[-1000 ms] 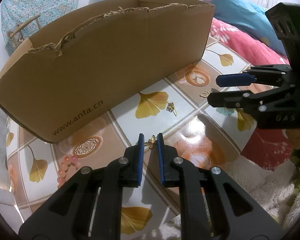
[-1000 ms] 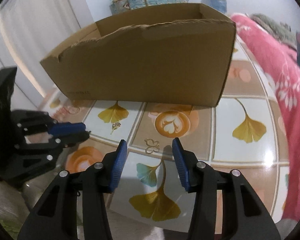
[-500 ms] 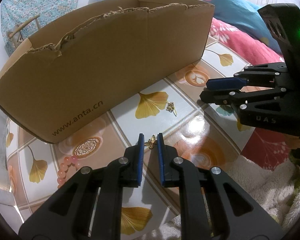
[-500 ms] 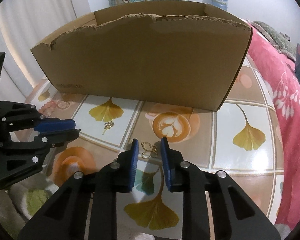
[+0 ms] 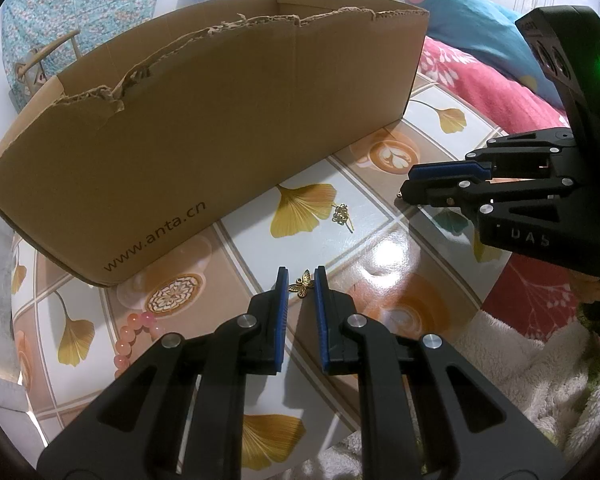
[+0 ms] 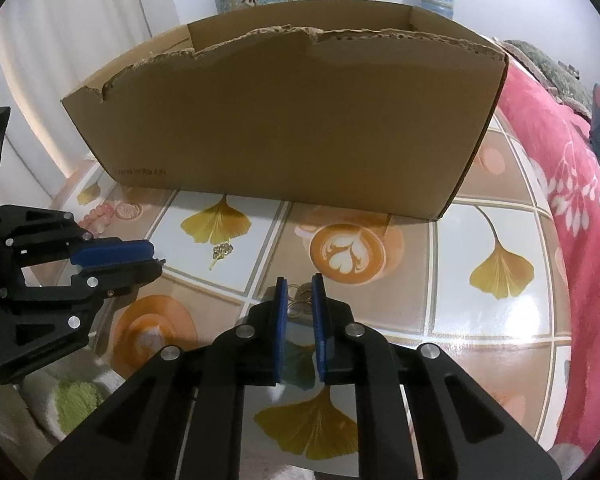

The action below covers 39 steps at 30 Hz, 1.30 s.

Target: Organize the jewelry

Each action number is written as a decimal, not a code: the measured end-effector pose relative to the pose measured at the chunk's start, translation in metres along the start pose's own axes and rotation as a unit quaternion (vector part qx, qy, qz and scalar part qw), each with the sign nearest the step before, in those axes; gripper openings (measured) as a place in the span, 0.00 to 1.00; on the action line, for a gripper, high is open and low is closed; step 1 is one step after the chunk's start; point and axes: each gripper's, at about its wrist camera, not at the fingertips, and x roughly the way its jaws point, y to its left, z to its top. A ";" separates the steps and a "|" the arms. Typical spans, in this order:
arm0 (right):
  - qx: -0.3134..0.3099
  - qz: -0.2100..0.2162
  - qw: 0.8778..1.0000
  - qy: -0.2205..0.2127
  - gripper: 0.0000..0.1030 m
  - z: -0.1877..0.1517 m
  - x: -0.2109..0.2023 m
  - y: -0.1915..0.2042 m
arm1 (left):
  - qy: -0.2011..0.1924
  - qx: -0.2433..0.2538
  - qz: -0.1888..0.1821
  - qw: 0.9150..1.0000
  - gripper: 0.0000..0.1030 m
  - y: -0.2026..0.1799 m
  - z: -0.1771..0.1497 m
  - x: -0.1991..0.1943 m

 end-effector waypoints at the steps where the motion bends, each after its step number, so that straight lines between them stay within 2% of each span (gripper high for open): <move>1: 0.002 0.003 1.000 -0.002 0.02 0.000 -0.001 -0.001 | 0.000 0.000 0.000 1.000 0.12 0.000 -0.001 0.000; 10: 0.016 0.029 0.999 -0.001 0.04 -0.003 -0.010 -0.008 | 0.000 0.002 0.001 1.000 0.12 0.000 -0.001 -0.001; 11: 0.014 0.025 1.000 0.000 0.06 -0.004 -0.012 -0.008 | 0.000 0.001 0.001 1.000 0.12 0.000 -0.001 -0.001; 13: 0.012 0.015 1.000 0.003 0.21 -0.005 -0.014 -0.009 | -0.001 0.001 0.001 1.000 0.12 0.000 -0.001 -0.001; 15: 0.010 0.009 1.000 0.004 0.25 -0.005 -0.015 -0.010 | -0.001 0.002 0.001 1.000 0.12 -0.001 0.000 -0.001; 26: -0.024 -0.018 0.999 0.015 0.24 -0.005 -0.006 0.001 | -0.001 0.001 0.001 1.000 0.12 -0.001 -0.001 -0.001; 33: -0.025 -0.008 0.999 0.022 0.13 -0.002 -0.001 0.008 | -0.001 0.002 0.001 1.000 0.12 -0.002 0.000 -0.001; 39: -0.023 -0.004 1.000 0.018 0.13 -0.003 0.000 0.011 | -0.002 0.002 0.001 1.000 0.12 -0.001 0.000 -0.001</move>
